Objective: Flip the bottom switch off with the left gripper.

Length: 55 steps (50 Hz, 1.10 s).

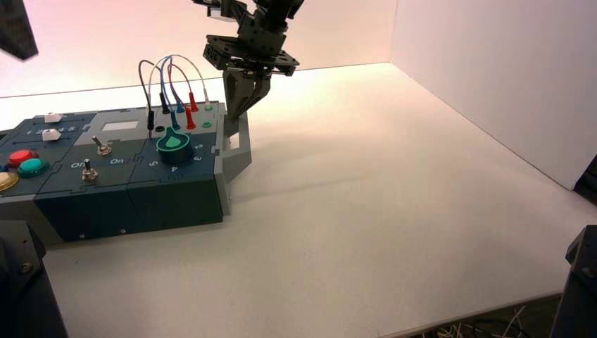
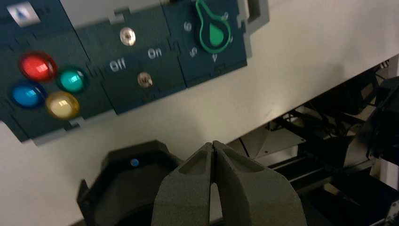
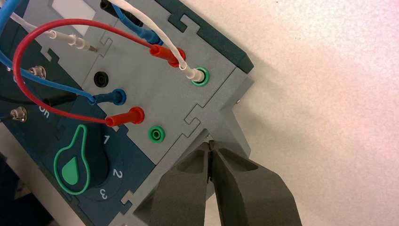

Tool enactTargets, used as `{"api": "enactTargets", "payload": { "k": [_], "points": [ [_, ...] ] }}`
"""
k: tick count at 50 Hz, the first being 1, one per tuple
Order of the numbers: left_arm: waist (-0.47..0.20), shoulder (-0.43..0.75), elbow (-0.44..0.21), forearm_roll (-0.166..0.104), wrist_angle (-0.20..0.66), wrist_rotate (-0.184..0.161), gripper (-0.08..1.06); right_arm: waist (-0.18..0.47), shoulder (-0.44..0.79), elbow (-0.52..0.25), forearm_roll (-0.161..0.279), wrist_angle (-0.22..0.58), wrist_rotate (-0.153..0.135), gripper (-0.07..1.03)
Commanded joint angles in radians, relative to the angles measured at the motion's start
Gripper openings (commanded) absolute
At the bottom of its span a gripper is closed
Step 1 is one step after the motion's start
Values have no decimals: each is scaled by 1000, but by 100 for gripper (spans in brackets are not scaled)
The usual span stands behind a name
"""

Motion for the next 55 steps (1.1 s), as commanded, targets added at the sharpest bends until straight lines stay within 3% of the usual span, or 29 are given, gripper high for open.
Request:
{"api": "enactTargets", "payload": {
  "k": [1, 16, 21, 32, 55],
  "points": [
    [-12, -2, 15, -5, 11, -3, -4, -44, -15, -8, -20, 0, -5, -2],
    [-49, 80, 11, 2, -3, 5, -4, -46, -12, -5, -21, 3, -6, -2],
    [-89, 133, 8, 6, -40, 6, -4, -44, -8, -6, -20, 3, -6, -2],
    [-109, 230, 6, 15, -86, 12, -4, -46, 0, -6, -21, 8, -9, -2],
    [-110, 360, -28, 83, -156, 28, -4, -44, 6, -12, -34, 14, -11, -2]
  ]
}}
